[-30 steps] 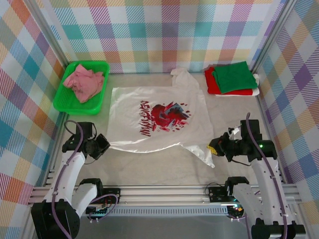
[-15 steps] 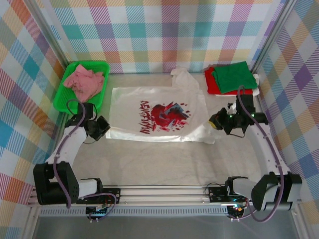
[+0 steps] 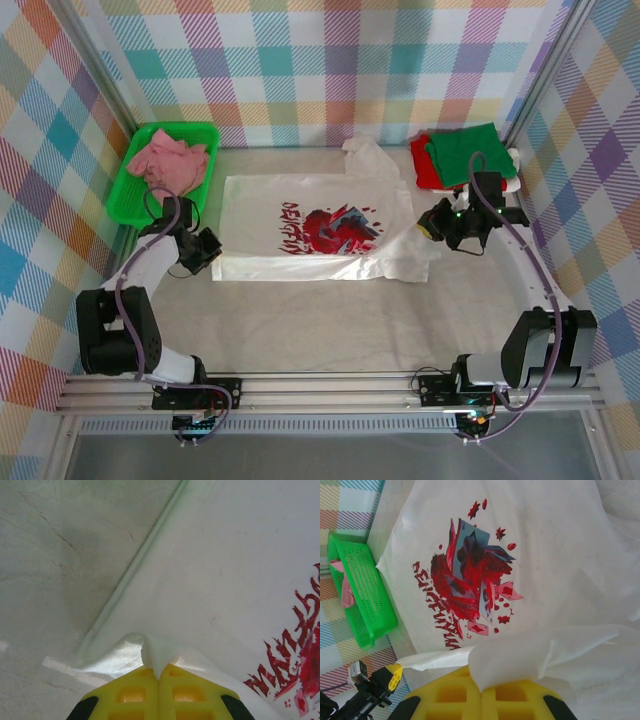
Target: Fold and stack the t-shirts
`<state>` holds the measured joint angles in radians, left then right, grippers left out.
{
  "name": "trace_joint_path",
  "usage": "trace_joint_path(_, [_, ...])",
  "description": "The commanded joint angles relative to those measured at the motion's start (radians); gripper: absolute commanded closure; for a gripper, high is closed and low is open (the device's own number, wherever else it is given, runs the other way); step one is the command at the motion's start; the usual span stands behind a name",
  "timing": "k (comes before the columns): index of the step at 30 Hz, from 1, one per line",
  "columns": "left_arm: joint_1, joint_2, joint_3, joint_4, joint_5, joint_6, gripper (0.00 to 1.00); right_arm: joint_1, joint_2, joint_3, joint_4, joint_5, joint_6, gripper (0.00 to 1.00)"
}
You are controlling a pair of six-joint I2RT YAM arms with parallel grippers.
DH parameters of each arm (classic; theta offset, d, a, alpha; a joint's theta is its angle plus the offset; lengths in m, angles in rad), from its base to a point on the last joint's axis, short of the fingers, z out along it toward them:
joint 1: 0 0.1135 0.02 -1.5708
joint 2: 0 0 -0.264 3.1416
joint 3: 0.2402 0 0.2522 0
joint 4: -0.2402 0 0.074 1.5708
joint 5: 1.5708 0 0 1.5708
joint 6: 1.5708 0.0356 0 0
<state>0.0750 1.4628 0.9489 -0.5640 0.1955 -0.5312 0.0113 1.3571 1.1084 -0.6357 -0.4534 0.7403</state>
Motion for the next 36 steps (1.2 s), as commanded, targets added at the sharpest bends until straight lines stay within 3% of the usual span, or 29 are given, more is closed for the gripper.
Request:
trace_joint_path(1, [0.022, 0.030, 0.037, 0.027, -0.019, 0.030, 1.00, -0.005, 0.024, 0.049, 0.041, -0.016, -0.005, 1.00])
trace_joint_path(9, [0.022, 0.114, 0.076, 0.065, -0.039, 0.034, 1.00, 0.009, 0.134, 0.110, 0.063, -0.027, -0.007, 1.00])
trace_joint_path(13, [0.021, 0.195, 0.142, 0.085, -0.056, 0.035, 1.00, 0.009, 0.240, 0.179, 0.104, -0.049, 0.012, 0.90])
trace_joint_path(17, [0.021, 0.297, 0.269, 0.087, -0.093, 0.049, 0.73, 0.009, 0.399, 0.357, 0.104, -0.091, 0.022, 0.82])
trace_joint_path(21, [0.019, 0.289, 0.311, 0.072, -0.107, 0.046, 0.69, 0.010, 0.445, 0.449, 0.072, -0.089, 0.004, 0.73])
trace_joint_path(25, [-0.025, 0.162, 0.210, 0.059, -0.144, 0.058, 0.61, 0.010, 0.327, 0.310, 0.080, -0.026, -0.029, 0.65])
trace_joint_path(29, [-0.104, 0.044, 0.073, 0.051, -0.163, 0.078, 0.60, -0.001, 0.206, 0.091, 0.072, 0.083, -0.057, 0.63])
trace_joint_path(33, [-0.178, 0.009, 0.008, 0.035, -0.176, 0.090, 0.60, -0.060, 0.195, -0.080, 0.137, 0.045, -0.039, 0.63])
trace_joint_path(36, [-0.187, 0.037, -0.012, 0.060, -0.163, 0.098, 0.61, -0.062, 0.247, -0.096, 0.150, 0.052, -0.055, 0.63])
